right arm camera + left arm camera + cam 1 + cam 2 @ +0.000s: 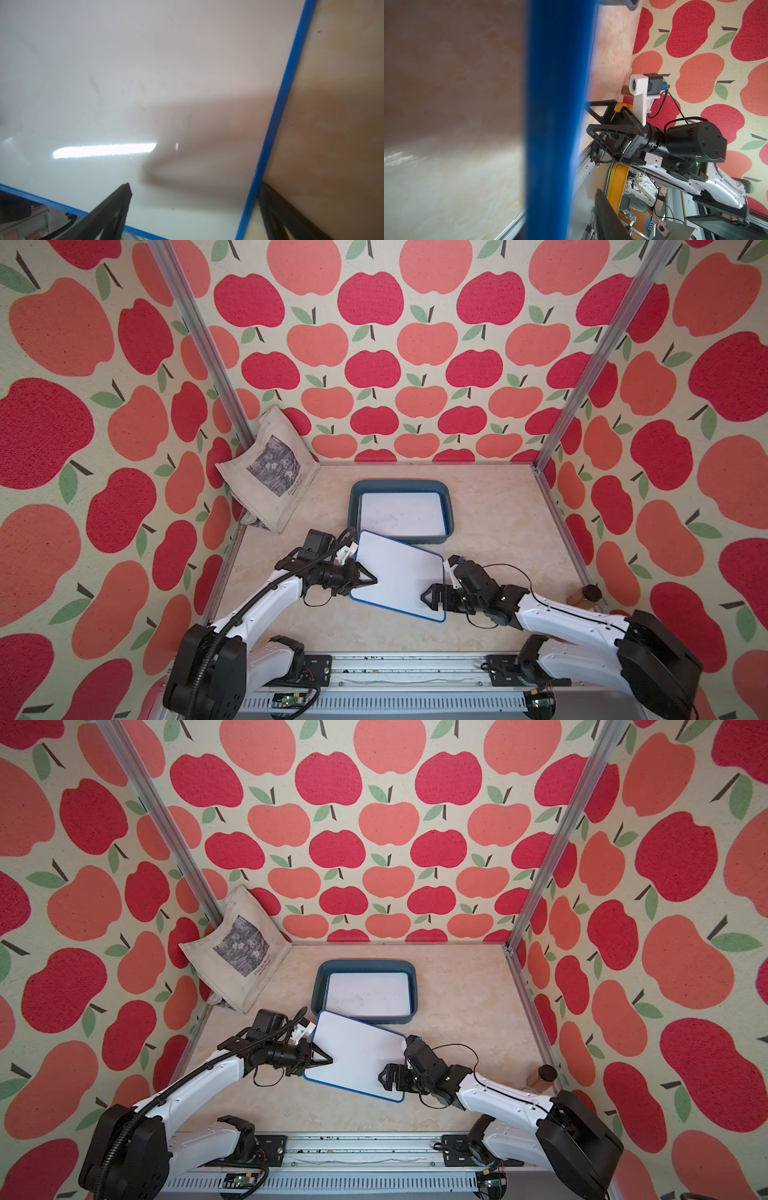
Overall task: Put the whiteboard into the storage box
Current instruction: Pick up the whiteboard at the center of the board.
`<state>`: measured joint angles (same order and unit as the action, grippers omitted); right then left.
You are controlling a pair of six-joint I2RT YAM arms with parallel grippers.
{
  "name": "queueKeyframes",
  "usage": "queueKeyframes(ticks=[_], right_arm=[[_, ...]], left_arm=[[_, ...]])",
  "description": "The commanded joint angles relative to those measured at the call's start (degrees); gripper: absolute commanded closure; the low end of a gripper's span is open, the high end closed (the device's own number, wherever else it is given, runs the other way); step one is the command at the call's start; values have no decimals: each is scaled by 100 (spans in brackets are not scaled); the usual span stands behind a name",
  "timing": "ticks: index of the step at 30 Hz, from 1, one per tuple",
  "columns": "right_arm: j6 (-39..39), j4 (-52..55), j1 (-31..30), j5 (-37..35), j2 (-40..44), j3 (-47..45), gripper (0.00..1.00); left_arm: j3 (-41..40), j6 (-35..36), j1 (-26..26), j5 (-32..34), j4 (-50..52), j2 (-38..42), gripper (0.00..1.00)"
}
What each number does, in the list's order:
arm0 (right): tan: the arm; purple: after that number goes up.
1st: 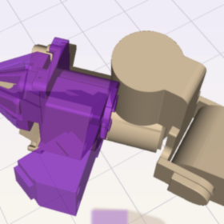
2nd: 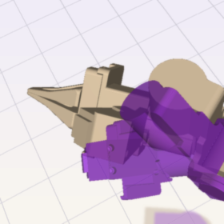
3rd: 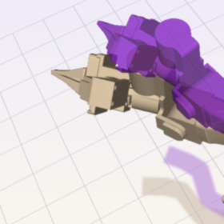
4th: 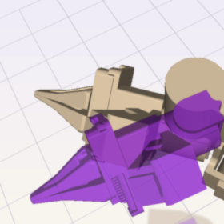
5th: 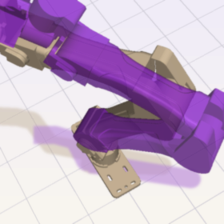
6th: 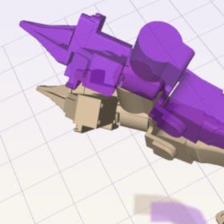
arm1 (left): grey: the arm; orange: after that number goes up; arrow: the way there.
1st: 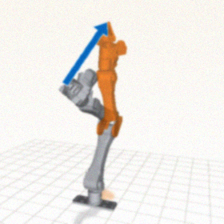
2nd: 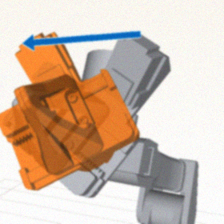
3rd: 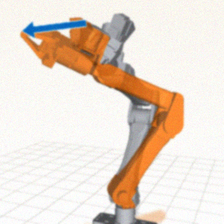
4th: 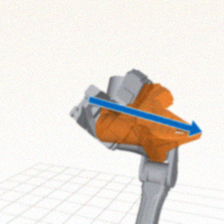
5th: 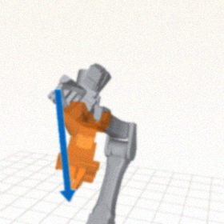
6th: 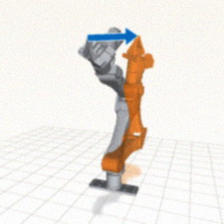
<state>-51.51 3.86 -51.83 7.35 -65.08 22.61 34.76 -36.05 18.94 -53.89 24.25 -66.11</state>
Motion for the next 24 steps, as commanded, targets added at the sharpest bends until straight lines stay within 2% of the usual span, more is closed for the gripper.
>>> queueKeyframes(ticks=[1, 13, 20, 24], right_arm=[[-68, 506, 2, 433, -242, -264, 1], [-17, 342, 42, 435, -441, -127, 1], [113, 549, 75, 278, -435, 93, 1], [132, 563, 136, 275, -427, 129, 1]], left_arm=[[196, 185, -16, -219, 446, -75, 65], [320, 336, -142, -26, 754, -344, 69], [336, 380, -363, -67, 818, -320, 74], [329, 396, -416, -122, 818, -297, 81]])
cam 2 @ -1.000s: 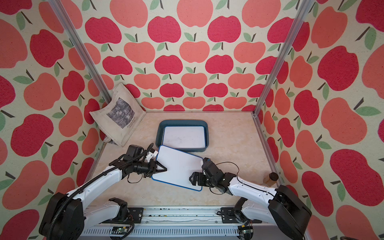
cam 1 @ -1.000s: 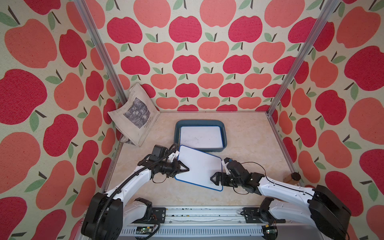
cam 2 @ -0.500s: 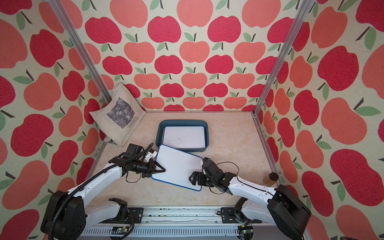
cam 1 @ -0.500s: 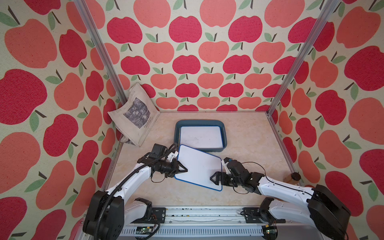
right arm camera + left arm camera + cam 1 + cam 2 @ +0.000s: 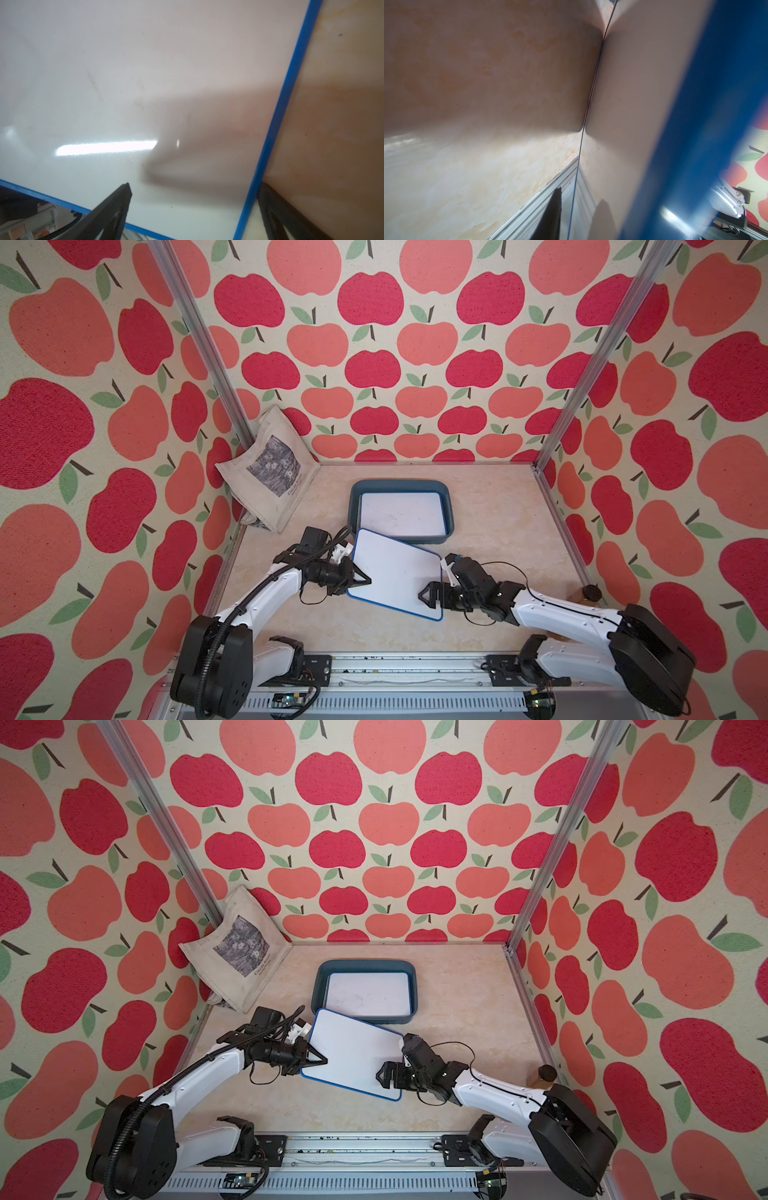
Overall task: Put the whiteboard into the storage box
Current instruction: Pick up the whiteboard at the center of the board, then place the whiteboard in the storage box.
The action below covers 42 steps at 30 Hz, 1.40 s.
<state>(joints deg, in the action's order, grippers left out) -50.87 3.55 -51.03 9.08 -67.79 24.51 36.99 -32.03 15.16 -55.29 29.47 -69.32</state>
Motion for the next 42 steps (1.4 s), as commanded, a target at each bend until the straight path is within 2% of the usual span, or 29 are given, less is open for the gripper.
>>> queueKeyframes(ticks=[1, 10, 17, 24, 32, 42], right_arm=[[84, 598, 64, 111, -149, -40, 1], [368, 1017, 323, 28, 56, 261, 1], [517, 1369, 708, -38, 547, 301, 1], [581, 1640, 1075, -50, 994, 239, 1], [791, 2166, 1362, -424, 1439, 345, 1], [1062, 2518, 1466, -780, 1410, 615, 1]], left_arm=[[114, 1, -38, 13, 300, 24, 82], [218, 93, -219, 97, 551, 108, 84], [391, 286, -284, 249, 1009, 403, 85], [549, 343, -294, 310, 1260, 556, 90], [861, 390, -294, 287, 1646, 912, 91], [1392, 635, -294, 237, 2149, 1096, 91]])
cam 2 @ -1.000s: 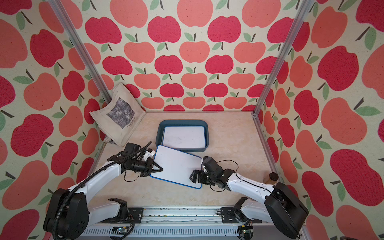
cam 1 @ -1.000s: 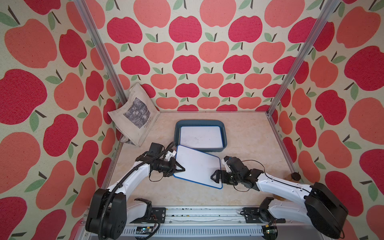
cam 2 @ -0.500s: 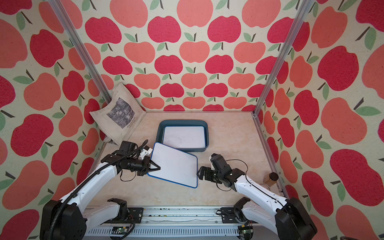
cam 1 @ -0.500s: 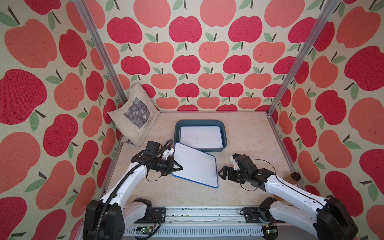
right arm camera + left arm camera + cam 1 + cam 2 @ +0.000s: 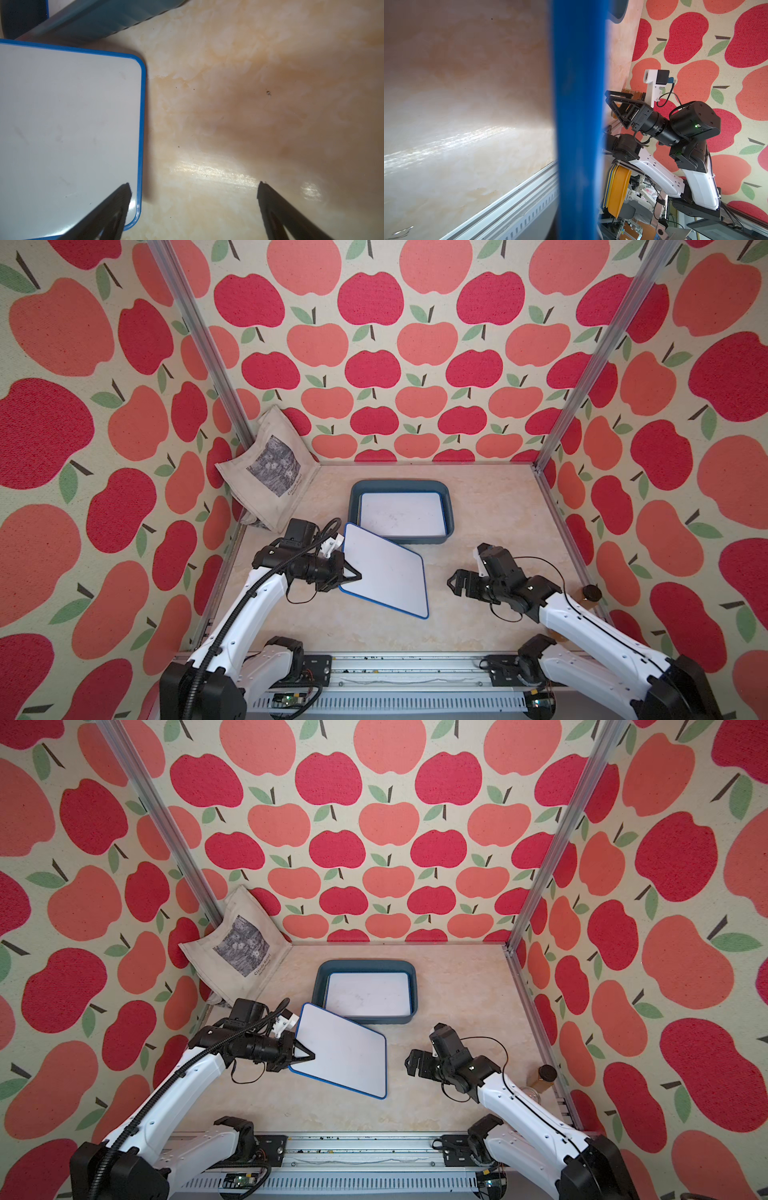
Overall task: Put the whiteboard into the storage box
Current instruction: Place the whiteboard in the storage box.
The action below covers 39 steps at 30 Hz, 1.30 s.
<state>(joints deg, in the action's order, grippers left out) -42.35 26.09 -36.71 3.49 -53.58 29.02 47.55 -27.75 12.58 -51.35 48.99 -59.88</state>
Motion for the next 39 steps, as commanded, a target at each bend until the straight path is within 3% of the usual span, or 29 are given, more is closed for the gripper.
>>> queueKeyframes(ticks=[1, 12, 19, 27, 39], right_arm=[[221, 265, 33, -242, -35, 182, 1], [480, 405, 43, -470, -352, 548, 1], [596, 440, 42, -568, -494, 666, 1], [676, 345, 44, -621, -582, 675, 1], [1032, 380, 42, -813, -782, 868, 1]], left_arm=[[393, 228, -36, -175, 221, 152, 90], [1374, 554, -39, -96, 668, -28, 91], [1882, 527, -154, 153, 379, -222, 91], [2479, 268, -245, 302, -501, -834, 91], [3375, 168, -238, 523, -951, -2106, 91]])
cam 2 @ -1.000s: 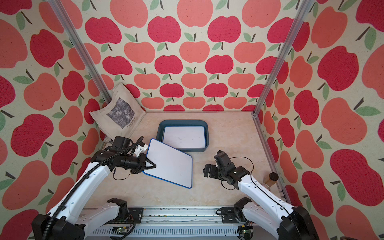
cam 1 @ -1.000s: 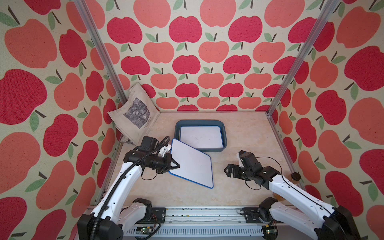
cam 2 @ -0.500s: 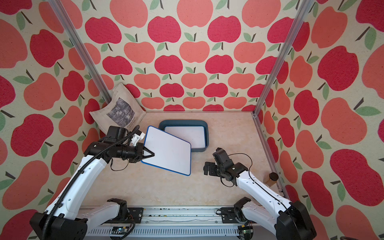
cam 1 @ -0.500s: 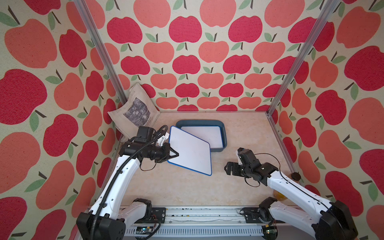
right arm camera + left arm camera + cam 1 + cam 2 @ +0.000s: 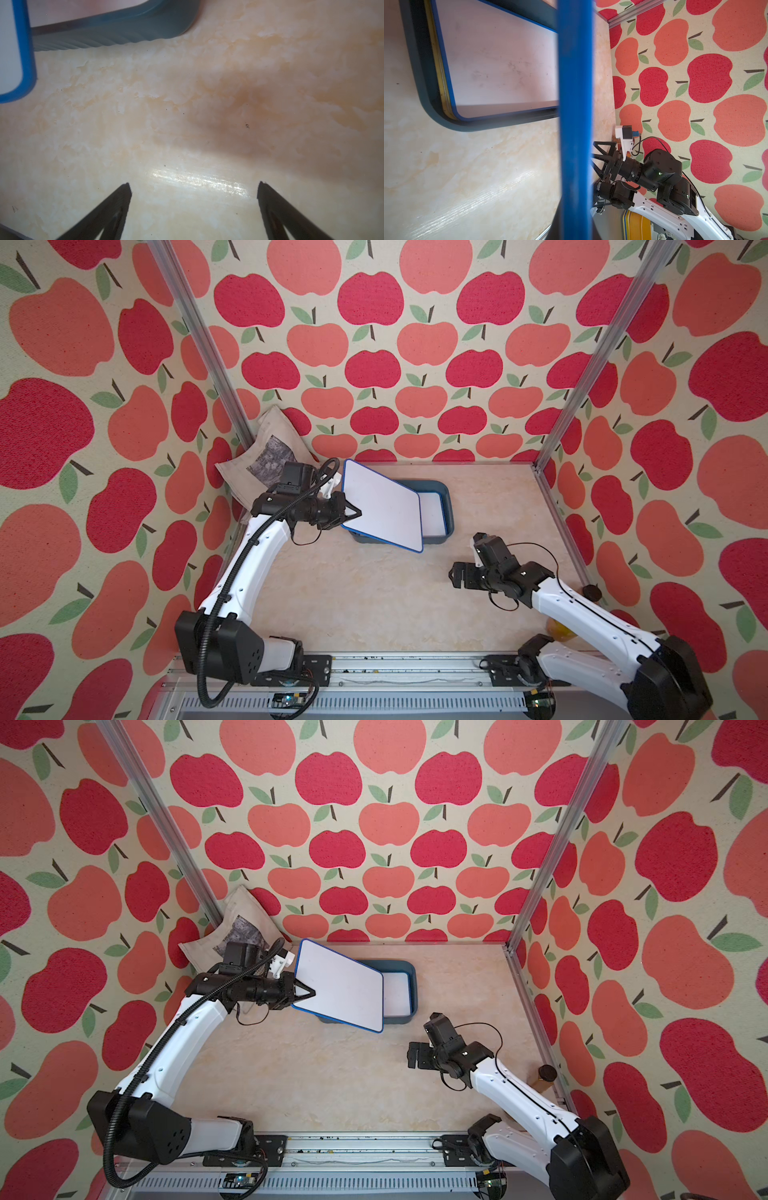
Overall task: Put the whiteboard into the storage box
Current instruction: Place the whiteboard in the storage box.
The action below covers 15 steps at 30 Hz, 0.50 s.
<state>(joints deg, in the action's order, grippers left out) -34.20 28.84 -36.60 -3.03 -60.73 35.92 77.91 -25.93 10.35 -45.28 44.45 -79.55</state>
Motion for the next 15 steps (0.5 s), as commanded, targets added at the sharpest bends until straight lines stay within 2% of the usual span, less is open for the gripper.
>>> queueKeyframes(ticks=[1, 15], right_arm=[[236, 117, 36, -178, -95, 195, 1], [510, 71, 37, -391, -257, 329, 1]], left_arm=[[397, -40, -14, -87, -530, -224, 91], [1127, -220, -3, -374, -837, -1266, 90]])
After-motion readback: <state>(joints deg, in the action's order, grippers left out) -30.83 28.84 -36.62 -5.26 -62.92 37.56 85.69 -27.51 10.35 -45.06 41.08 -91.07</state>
